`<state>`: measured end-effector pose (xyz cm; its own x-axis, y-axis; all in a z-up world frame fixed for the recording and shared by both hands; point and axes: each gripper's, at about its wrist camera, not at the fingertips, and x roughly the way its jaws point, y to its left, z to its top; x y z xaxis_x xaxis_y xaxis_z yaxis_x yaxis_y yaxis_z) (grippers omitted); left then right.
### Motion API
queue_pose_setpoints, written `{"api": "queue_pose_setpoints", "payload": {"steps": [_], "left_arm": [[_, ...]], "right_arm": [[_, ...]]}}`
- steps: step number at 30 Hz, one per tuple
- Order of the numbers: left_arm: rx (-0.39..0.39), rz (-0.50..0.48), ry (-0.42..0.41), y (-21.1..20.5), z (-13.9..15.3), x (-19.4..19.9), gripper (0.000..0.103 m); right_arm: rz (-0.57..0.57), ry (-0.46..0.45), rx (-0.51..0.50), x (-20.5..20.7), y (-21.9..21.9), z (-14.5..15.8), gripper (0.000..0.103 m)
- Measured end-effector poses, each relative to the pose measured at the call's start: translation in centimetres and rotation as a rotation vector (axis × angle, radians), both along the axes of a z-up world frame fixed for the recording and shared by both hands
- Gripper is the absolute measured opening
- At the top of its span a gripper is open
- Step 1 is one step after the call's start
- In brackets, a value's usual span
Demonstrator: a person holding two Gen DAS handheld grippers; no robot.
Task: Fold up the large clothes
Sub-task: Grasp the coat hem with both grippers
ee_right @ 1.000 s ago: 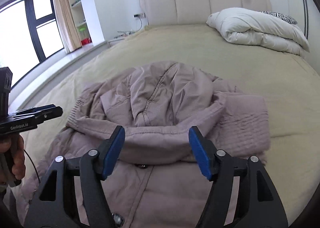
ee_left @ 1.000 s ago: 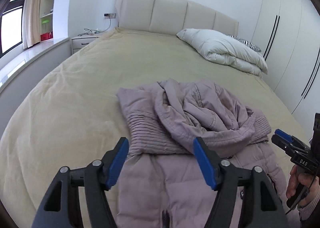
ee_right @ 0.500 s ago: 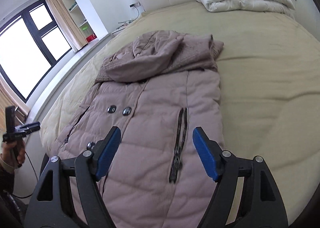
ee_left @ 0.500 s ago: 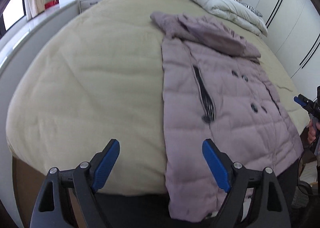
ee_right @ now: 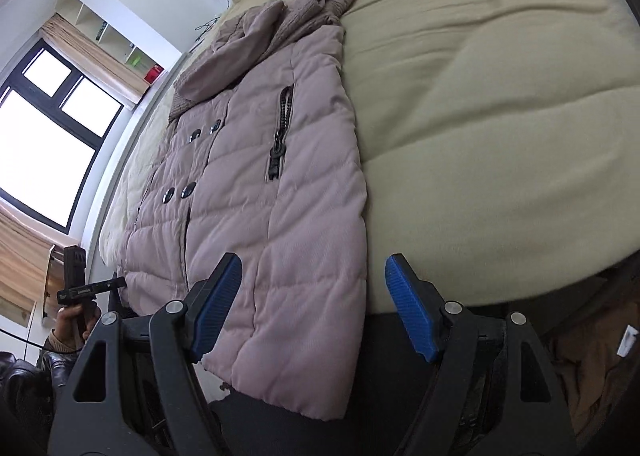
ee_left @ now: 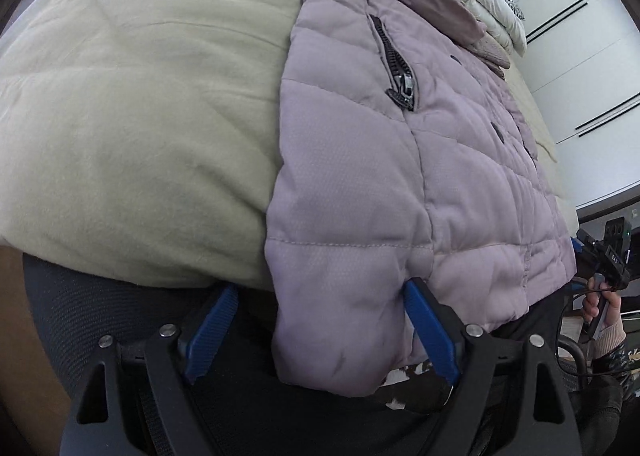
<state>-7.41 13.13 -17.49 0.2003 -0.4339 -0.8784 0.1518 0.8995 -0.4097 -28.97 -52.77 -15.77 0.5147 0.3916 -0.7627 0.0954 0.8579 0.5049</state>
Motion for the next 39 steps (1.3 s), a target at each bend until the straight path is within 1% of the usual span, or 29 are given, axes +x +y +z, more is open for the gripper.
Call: {"api": "queue_pose_setpoints", "payload": {"steps": [2, 3, 4, 5, 8, 11, 12, 14, 16, 17, 18, 19, 20, 21, 22, 23, 24, 25, 28, 31, 35, 39], "left_arm": [[-0.026, -0.022, 0.010, -0.6, 0.0, 0.3, 0.081], [-0.051, -0.033, 0.026, -0.8, -0.1, 0.2, 0.076], [-0.078, -0.040, 0.044, -1.1, -0.4, 0.3, 0.073], [-0.093, -0.044, 0.054, -1.4, -0.6, 0.3, 0.072], [-0.095, -0.047, 0.052, -1.9, -0.8, 0.3, 0.072], [-0.138, -0.030, 0.065, -1.5, -1.0, 0.3, 0.071], [-0.152, -0.028, 0.072, -1.4, -1.1, 0.4, 0.069], [-0.176, -0.024, 0.087, -1.1, -1.3, 0.4, 0.062], [-0.197, -0.016, 0.106, -0.7, -1.3, 0.4, 0.049], [-0.210, -0.013, 0.115, -0.5, -1.3, 0.3, 0.046], [-0.215, -0.008, 0.119, -0.4, -1.2, 0.3, 0.039], [-0.216, -0.005, 0.122, -0.4, -1.2, 0.2, 0.036], [-0.218, -0.004, 0.124, -0.4, -1.2, 0.2, 0.034], [-0.216, -0.002, 0.126, -0.4, -1.2, 0.1, 0.030], [-0.208, 0.000, 0.125, -0.4, -1.2, 0.1, 0.024], [-0.205, 0.002, 0.124, -0.5, -1.2, 0.1, 0.022], [-0.205, 0.004, 0.120, -0.5, -1.0, 0.1, 0.018], [-0.201, 0.008, 0.110, -0.6, -0.8, 0.0, 0.014], [-0.173, 0.005, 0.077, -1.1, 0.2, -0.3, 0.010], [-0.187, 0.012, 0.055, -0.9, 1.4, -0.4, 0.008], [-0.210, 0.032, -0.004, -0.3, 4.3, -0.9, 0.008], [-0.221, 0.059, -0.078, 0.8, 7.9, -1.8, 0.007]], "right_arm": [[0.001, 0.022, 0.020, -0.4, -0.4, -0.7, 0.074], [-0.002, 0.034, 0.033, -0.5, -0.6, -1.0, 0.074], [-0.010, 0.044, 0.050, -0.6, -0.9, -1.3, 0.074], [-0.018, 0.043, 0.072, -0.8, -1.2, -1.5, 0.074], [-0.023, 0.051, 0.115, -0.9, -1.6, -1.7, 0.074], [-0.020, 0.065, 0.164, -0.7, -1.8, -2.0, 0.074], [-0.020, 0.072, 0.185, -0.5, -1.9, -2.1, 0.074], [-0.014, 0.093, 0.229, -0.2, -2.0, -2.5, 0.070], [-0.008, 0.129, 0.254, 0.3, -1.8, -2.7, 0.064], [-0.007, 0.143, 0.271, 0.4, -1.8, -2.9, 0.062], [-0.004, 0.162, 0.290, 0.6, -1.7, -3.1, 0.056], [0.002, 0.181, 0.301, 0.7, -1.5, -3.3, 0.051], [0.007, 0.198, 0.306, 0.8, -1.3, -3.6, 0.049], [0.013, 0.215, 0.315, 0.8, -0.9, -3.9, 0.046], [0.021, 0.223, 0.313, 0.9, -0.5, -4.0, 0.046], [0.028, 0.223, 0.303, 1.0, -0.2, -3.9, 0.046], [0.029, 0.224, 0.299, 1.1, 0.0, -3.9, 0.044], [0.026, 0.222, 0.297, 1.1, 0.2, -3.9, 0.035], [0.025, 0.216, 0.228, 1.3, 1.0, -3.7, 0.018], [0.031, 0.189, 0.164, 1.2, 1.9, -2.9, 0.011], [0.053, 0.132, 0.116, 0.7, 3.2, -1.1, 0.007], [0.059, 0.050, 0.137, -0.4, 3.5, 1.2, 0.007]]}}
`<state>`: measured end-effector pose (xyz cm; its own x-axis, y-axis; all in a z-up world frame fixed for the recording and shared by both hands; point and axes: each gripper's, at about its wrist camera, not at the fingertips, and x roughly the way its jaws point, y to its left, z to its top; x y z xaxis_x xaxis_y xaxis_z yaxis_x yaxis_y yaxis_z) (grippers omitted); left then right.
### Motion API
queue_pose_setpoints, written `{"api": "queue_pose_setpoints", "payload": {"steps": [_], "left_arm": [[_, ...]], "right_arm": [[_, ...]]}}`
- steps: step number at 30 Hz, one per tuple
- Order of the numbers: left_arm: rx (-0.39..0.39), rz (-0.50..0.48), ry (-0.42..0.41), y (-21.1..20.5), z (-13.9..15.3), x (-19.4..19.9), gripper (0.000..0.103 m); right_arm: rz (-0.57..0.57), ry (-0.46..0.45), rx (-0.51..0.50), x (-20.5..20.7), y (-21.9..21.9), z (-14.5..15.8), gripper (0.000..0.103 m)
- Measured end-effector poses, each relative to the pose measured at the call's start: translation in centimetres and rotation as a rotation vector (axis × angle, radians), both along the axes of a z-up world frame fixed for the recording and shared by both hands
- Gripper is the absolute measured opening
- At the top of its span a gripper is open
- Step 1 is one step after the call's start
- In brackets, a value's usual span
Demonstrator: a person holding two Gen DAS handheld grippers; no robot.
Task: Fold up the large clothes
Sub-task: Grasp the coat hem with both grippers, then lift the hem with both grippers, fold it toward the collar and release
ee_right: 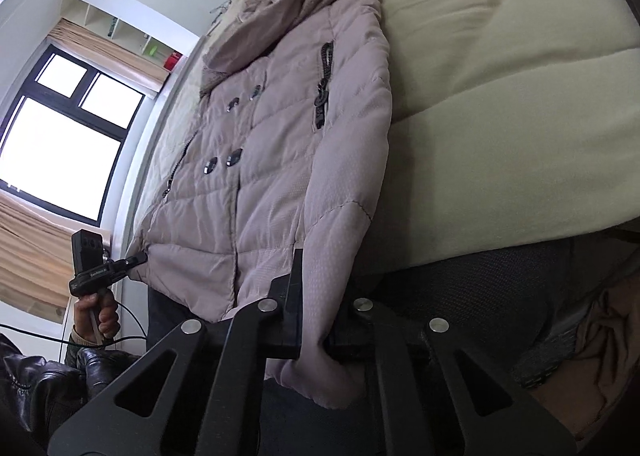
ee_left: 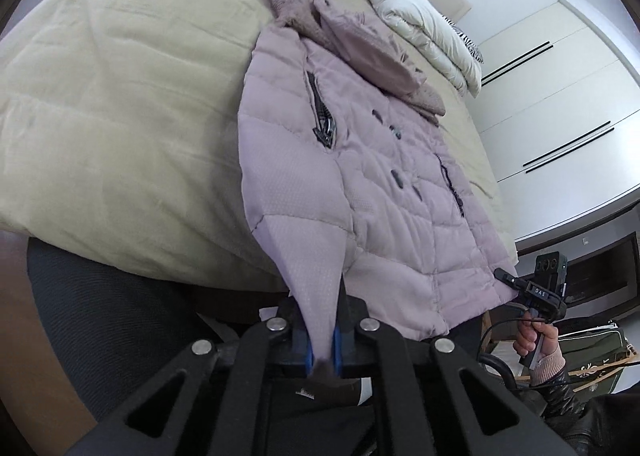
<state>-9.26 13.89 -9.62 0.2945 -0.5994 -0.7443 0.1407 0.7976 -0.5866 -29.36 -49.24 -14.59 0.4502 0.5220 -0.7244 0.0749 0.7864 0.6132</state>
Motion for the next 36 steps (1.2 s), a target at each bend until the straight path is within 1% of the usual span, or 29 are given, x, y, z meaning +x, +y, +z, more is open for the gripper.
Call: {"api": "queue_pose_setpoints", "payload": {"steps": [2, 3, 6, 8, 10, 12, 15, 17, 19, 24, 26, 30, 33, 35, 36], "left_arm": [[0.014, 0.008, -0.015, 0.5, 1.3, -0.7, 0.007], [0.027, 0.002, -0.010, 0.7, 1.5, -1.1, 0.007], [0.063, -0.032, 0.039, 0.7, 1.1, -2.0, 0.007], [0.038, -0.012, 0.064, 1.2, 0.7, -2.1, 0.007], [-0.019, 0.037, 0.059, 1.8, 0.7, -1.5, 0.007], [-0.080, 0.075, 0.021, 2.2, 1.7, -0.9, 0.007], [-0.134, 0.123, -0.046, 3.0, 3.8, 0.5, 0.007], [-0.166, 0.149, -0.076, 3.8, 4.7, 1.5, 0.007], [-0.216, 0.173, -0.104, 4.3, 5.3, 2.3, 0.007], [-0.312, 0.197, -0.188, 4.0, 7.0, 4.9, 0.007], [-0.338, 0.206, -0.230, 3.7, 7.9, 6.4, 0.007], [-0.377, 0.213, -0.297, 2.9, 9.7, 10.3, 0.007], [-0.396, 0.232, -0.351, 2.6, 11.1, 13.7, 0.007], [-0.422, 0.248, -0.364, 2.5, 11.6, 16.3, 0.007], [-0.419, 0.262, -0.374, 2.4, 11.8, 17.9, 0.007]], "right_arm": [[0.010, -0.033, 0.007, -0.8, 0.3, 1.4, 0.007], [0.020, -0.045, 0.009, -1.3, 0.6, 2.1, 0.007], [0.049, -0.080, 0.016, -3.0, 0.8, 4.4, 0.007], [0.045, -0.100, 0.034, -3.5, 0.8, 5.2, 0.007], [0.032, -0.120, 0.054, -3.4, 0.6, 5.6, 0.007], [0.020, -0.140, 0.074, -2.8, 0.6, 5.8, 0.006], [0.026, -0.191, 0.062, -1.2, 1.3, 7.0, 0.006], [0.030, -0.249, 0.062, 0.0, 1.0, 8.7, 0.006], [0.031, -0.299, 0.043, 0.6, 1.1, 10.3, 0.006], [-0.007, -0.374, 0.008, 2.0, 0.1, 12.7, 0.006], [-0.029, -0.402, 0.004, 3.0, -0.3, 13.3, 0.006], [-0.063, -0.477, -0.044, 6.2, -0.5, 15.2, 0.006], [-0.100, -0.533, -0.086, 9.6, -0.9, 17.0, 0.006], [-0.133, -0.566, -0.121, 12.3, -1.1, 18.1, 0.006], [-0.150, -0.576, -0.138, 13.8, -1.3, 18.8, 0.006]]}}
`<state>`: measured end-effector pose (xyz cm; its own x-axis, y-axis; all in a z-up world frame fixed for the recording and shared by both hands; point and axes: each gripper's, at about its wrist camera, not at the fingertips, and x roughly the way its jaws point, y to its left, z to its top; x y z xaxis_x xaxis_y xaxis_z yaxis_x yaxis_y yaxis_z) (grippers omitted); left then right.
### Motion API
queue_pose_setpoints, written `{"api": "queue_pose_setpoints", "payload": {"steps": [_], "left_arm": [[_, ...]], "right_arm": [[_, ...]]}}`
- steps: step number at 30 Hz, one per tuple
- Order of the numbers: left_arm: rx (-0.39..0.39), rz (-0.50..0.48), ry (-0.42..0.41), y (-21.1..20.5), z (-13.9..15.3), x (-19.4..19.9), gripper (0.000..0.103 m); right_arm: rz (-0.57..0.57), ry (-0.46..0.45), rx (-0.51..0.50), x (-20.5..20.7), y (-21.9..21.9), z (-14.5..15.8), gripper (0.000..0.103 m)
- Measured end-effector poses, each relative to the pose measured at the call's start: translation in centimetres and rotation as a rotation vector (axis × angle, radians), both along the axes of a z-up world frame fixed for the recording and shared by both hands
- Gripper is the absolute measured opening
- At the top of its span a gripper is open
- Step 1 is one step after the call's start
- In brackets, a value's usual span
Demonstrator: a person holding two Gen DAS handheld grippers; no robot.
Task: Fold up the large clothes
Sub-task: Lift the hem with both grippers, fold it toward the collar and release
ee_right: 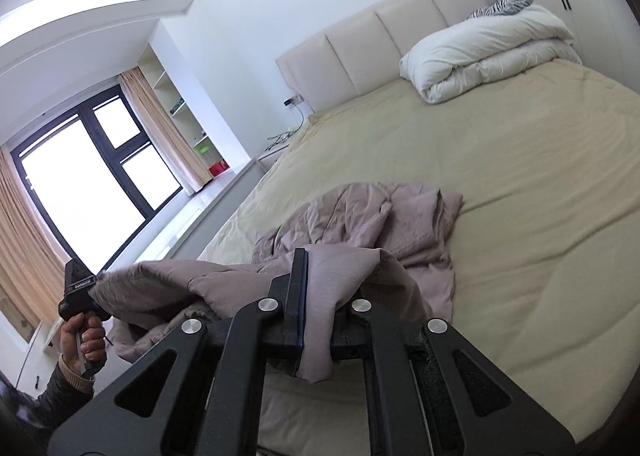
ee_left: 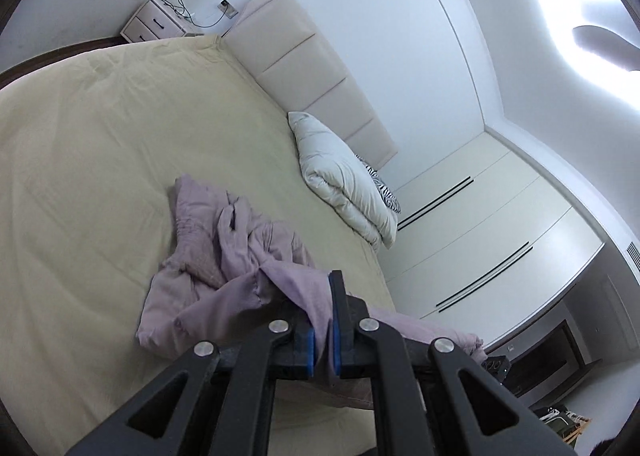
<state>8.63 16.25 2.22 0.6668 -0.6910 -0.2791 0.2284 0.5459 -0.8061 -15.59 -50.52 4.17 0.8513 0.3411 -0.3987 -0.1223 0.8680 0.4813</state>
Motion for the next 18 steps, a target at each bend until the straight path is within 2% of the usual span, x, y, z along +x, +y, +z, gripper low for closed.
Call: {"api": "queue_pose_setpoints", "payload": {"steps": [3, 9, 11, 15, 18], "left_arm": [[0.020, 0.045, -0.017, -0.7, 0.4, 4.3, 0.007], [0.119, 0.109, -0.040, -2.9, 0.5, 12.3, 0.007], [0.157, 0.122, -0.038, -4.0, 0.3, 14.9, 0.007], [0.304, 0.152, -0.072, -6.3, -0.7, 19.5, 0.007], [0.359, 0.159, -0.031, -7.3, -2.9, 23.3, 0.007]], "right_arm": [[-0.061, -0.031, -0.061, 4.5, -0.4, 1.5, 0.006], [-0.197, -0.032, -0.324, 14.4, 0.9, 2.0, 0.006], [-0.222, -0.010, -0.361, 18.1, 0.7, 1.4, 0.006], [-0.259, 0.043, -0.362, 24.9, -0.2, -0.3, 0.005], [-0.280, 0.075, -0.396, 29.8, -0.3, -2.3, 0.005]]}}
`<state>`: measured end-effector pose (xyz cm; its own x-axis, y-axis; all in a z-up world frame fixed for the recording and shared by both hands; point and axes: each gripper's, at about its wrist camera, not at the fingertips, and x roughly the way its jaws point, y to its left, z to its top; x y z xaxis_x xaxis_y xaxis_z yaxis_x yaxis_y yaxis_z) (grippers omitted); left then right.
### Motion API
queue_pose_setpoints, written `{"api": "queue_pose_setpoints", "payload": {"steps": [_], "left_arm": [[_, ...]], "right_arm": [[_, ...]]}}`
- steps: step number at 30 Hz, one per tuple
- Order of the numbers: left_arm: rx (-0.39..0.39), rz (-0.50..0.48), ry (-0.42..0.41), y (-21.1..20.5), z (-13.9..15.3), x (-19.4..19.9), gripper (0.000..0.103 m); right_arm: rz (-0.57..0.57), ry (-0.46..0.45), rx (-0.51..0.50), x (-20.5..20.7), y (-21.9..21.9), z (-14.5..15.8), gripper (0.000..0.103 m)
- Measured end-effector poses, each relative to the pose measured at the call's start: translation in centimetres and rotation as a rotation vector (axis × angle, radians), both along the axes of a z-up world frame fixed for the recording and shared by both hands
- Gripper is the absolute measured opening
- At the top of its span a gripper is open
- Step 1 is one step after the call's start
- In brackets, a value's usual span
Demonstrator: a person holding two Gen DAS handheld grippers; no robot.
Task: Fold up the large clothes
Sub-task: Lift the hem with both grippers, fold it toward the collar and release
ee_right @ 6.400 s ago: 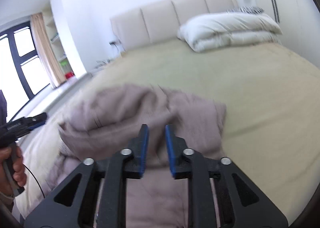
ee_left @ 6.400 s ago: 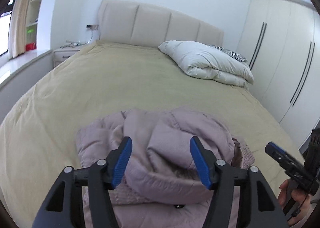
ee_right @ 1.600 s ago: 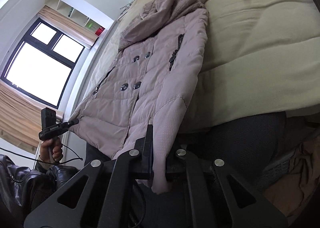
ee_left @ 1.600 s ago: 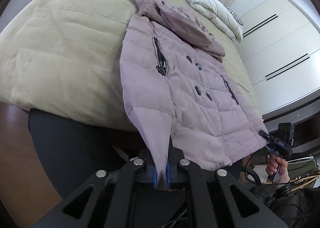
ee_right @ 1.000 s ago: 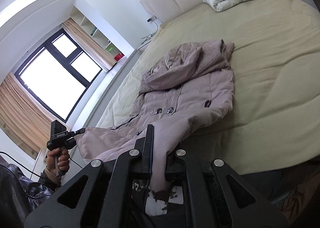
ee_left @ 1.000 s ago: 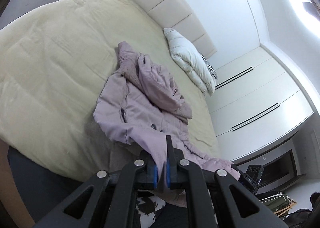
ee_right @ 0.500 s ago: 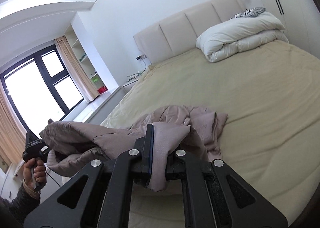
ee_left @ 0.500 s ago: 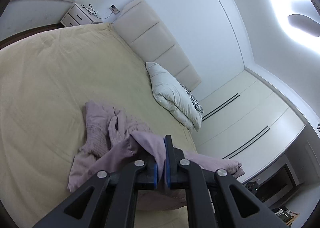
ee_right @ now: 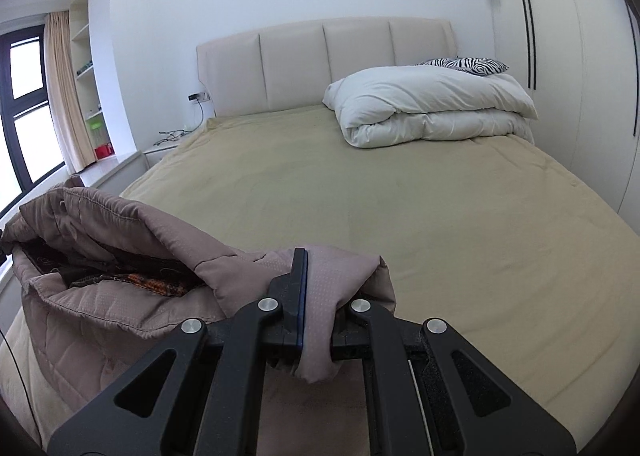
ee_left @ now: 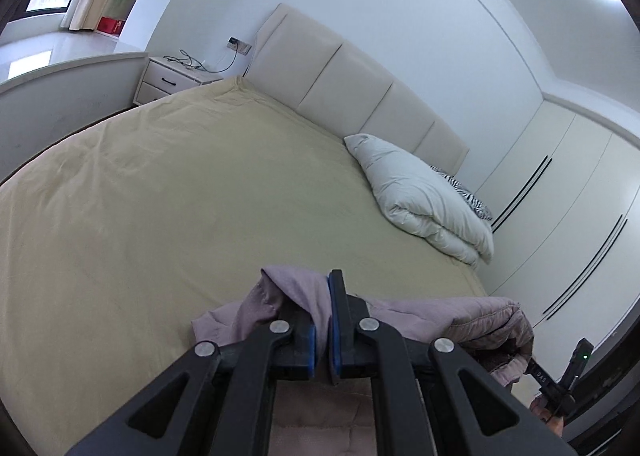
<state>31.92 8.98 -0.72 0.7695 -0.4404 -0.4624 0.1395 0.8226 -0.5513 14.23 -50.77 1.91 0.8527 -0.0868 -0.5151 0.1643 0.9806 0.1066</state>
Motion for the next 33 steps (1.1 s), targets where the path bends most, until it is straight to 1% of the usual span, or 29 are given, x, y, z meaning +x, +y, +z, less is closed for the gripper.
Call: {"api": "queue_pose_setpoints", "payload": {"steps": [2, 3, 6, 8, 10, 11, 13, 14, 15, 16, 17, 18, 19, 20, 21, 22, 25, 26, 27, 29, 30, 31, 33], "left_arm": [[0.018, 0.025, 0.053, -0.2, -2.2, 2.4, 0.007], [0.032, 0.028, 0.080, -0.4, -3.5, 3.5, 0.008], [0.112, 0.034, 0.156, -1.3, -7.4, 5.8, 0.011], [0.155, 0.022, 0.190, -2.1, -9.4, 6.9, 0.012], [0.162, 0.016, 0.211, -2.6, -10.7, 7.5, 0.013], [0.152, 0.017, 0.214, -2.6, -10.9, 7.7, 0.014], [0.117, 0.021, 0.206, -2.4, -10.9, 7.1, 0.019], [0.095, 0.021, 0.202, -2.1, -10.7, 6.7, 0.025], [0.072, 0.019, 0.193, -1.9, -10.4, 6.2, 0.034], [0.049, 0.019, 0.176, -1.7, -9.8, 5.6, 0.045], [0.032, 0.020, 0.156, -1.6, -9.4, 4.9, 0.049], [0.030, 0.025, 0.140, -1.6, -8.8, 4.2, 0.053], [0.034, 0.028, 0.130, -1.6, -8.3, 3.6, 0.053], [0.035, 0.023, 0.119, -1.8, -7.9, 3.0, 0.054], [0.040, 0.015, 0.107, -2.0, -7.3, 2.3, 0.055], [0.053, 0.014, 0.093, -2.3, -6.8, 1.6, 0.056], [0.107, -0.007, 0.036, -3.6, -5.1, -0.7, 0.057], [0.139, -0.007, 0.013, -4.1, -4.4, -1.4, 0.057], [0.180, -0.005, -0.014, -4.7, -3.8, -2.3, 0.059], [0.250, -0.042, -0.071, -6.4, -2.7, -3.8, 0.065], [0.313, -0.070, -0.094, -7.8, -2.4, -4.3, 0.067], [0.379, -0.096, -0.110, -9.1, -2.2, -4.5, 0.067], [0.483, -0.146, -0.109, -11.8, -2.6, -4.1, 0.067]], "right_arm": [[0.001, 0.026, 0.017, 3.0, -0.4, -1.8, 0.006], [0.009, 0.036, 0.037, 4.7, -0.4, -3.1, 0.006], [0.024, 0.082, 0.144, 8.8, -1.8, -6.8, 0.006], [0.018, 0.152, 0.222, 11.4, -2.7, -9.7, 0.007], [0.020, 0.218, 0.281, 13.8, -3.3, -12.6, 0.008], [0.025, 0.236, 0.319, 14.5, -3.6, -13.8, 0.009], [0.033, 0.252, 0.399, 15.6, -4.7, -15.5, 0.010], [0.038, 0.244, 0.437, 15.6, -5.3, -16.1, 0.010], [0.046, 0.225, 0.484, 15.5, -5.8, -16.4, 0.012], [0.055, 0.199, 0.543, 15.4, -6.5, -16.5, 0.015], [0.061, 0.174, 0.594, 15.2, -7.1, -16.7, 0.017], [0.065, 0.154, 0.633, 14.8, -7.5, -16.7, 0.024], [0.064, 0.150, 0.645, 14.6, -7.6, -16.7, 0.030], [0.063, 0.154, 0.637, 13.8, -7.6, -16.5, 0.033], [0.063, 0.162, 0.616, 13.2, -7.5, -16.1, 0.047], [0.057, 0.163, 0.594, 13.1, -7.3, -16.0, 0.056], [0.037, 0.155, 0.545, 11.4, -7.3, -15.1, 0.063], [0.025, 0.165, 0.526, 11.4, -7.0, -14.9, 0.063], [0.017, 0.177, 0.507, 11.1, -7.2, -14.4, 0.064], [0.010, 0.176, 0.459, 10.3, -6.4, -12.9, 0.064], [0.026, 0.161, 0.430, 9.5, -5.4, -11.6, 0.065], [0.051, 0.140, 0.386, 9.1, -4.3, -10.5, 0.065], [0.113, 0.124, 0.282, 8.6, -1.5, -8.5, 0.065]]}}
